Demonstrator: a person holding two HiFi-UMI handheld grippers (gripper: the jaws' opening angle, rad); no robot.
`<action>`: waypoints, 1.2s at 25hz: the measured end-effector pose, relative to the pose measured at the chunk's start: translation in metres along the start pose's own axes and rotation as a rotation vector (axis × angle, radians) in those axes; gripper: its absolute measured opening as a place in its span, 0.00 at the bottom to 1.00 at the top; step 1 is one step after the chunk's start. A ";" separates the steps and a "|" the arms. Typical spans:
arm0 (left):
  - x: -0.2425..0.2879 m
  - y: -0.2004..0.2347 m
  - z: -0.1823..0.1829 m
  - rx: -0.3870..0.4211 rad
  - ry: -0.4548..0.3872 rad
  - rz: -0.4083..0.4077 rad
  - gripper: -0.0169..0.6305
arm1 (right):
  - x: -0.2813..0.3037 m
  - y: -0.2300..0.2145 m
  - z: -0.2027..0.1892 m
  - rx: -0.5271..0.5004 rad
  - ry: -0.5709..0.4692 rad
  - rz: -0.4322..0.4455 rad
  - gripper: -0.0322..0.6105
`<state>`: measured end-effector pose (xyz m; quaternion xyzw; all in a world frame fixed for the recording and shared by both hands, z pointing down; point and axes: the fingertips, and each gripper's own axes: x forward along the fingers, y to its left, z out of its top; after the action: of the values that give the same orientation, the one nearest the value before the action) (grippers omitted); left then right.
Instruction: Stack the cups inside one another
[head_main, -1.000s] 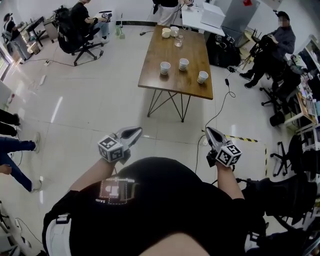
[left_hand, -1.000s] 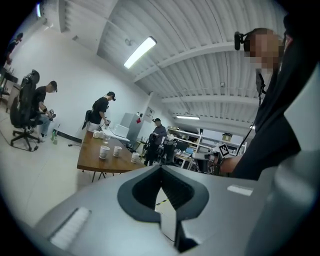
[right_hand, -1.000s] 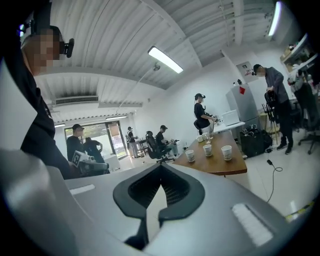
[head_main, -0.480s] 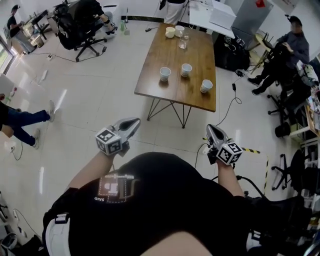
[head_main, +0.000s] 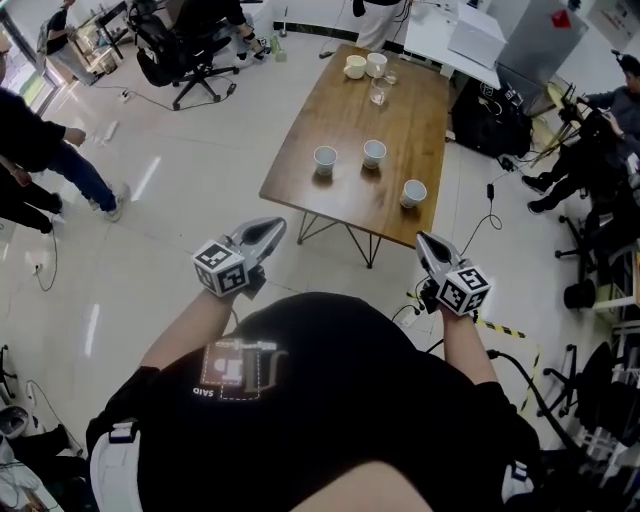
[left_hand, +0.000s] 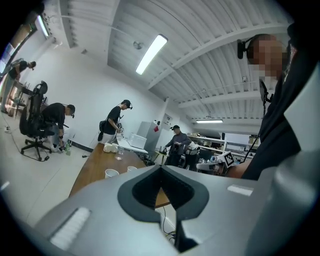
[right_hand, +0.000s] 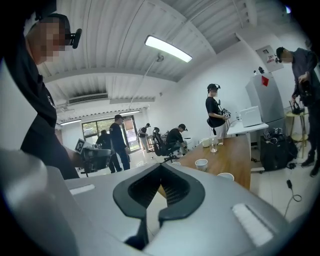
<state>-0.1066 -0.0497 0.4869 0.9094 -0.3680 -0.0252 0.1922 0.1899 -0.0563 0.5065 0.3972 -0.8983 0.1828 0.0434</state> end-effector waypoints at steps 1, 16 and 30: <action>0.006 0.005 0.000 0.003 0.004 -0.004 0.03 | 0.005 -0.005 0.002 0.005 0.000 0.000 0.07; 0.122 0.150 0.030 0.027 0.129 -0.270 0.03 | 0.133 -0.077 0.032 0.024 0.024 -0.241 0.07; 0.177 0.161 0.041 -0.022 0.059 -0.088 0.03 | 0.193 -0.135 0.041 -0.238 0.228 -0.013 0.22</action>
<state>-0.0917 -0.2888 0.5250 0.9229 -0.3214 -0.0110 0.2118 0.1597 -0.2892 0.5508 0.3718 -0.9002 0.1189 0.1930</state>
